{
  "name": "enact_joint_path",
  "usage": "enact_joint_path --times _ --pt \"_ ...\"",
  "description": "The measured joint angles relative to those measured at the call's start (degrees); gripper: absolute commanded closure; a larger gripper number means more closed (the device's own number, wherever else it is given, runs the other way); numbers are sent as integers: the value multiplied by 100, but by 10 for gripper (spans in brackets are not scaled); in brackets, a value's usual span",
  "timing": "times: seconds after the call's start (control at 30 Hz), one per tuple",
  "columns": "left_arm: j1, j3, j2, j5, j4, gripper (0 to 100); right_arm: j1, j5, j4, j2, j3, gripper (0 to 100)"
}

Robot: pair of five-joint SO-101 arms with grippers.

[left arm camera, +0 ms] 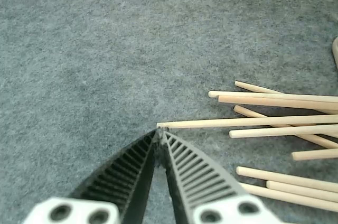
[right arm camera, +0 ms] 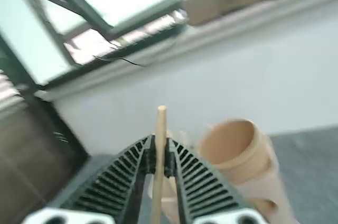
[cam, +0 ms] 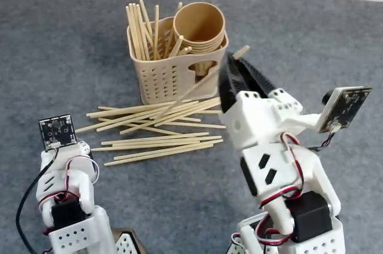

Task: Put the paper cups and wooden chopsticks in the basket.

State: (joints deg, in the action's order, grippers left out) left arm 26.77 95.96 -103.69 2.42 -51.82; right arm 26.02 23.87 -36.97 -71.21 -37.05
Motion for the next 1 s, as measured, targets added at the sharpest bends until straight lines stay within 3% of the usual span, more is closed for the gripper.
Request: enact_joint_path --times 0.23,0.37,0.57,0.87,1.0 --pt "0 0 0 0 0 992 88 0 1108 0 0 994" --pt "0 0 0 0 0 992 141 -545 1820 193 0 994" --pt "0 0 0 0 0 992 141 -1178 3200 1292 0 994" --pt "0 0 0 0 0 992 141 -1837 4448 2989 0 987" --pt "0 0 0 0 0 992 141 -1934 4668 3323 -9 890"
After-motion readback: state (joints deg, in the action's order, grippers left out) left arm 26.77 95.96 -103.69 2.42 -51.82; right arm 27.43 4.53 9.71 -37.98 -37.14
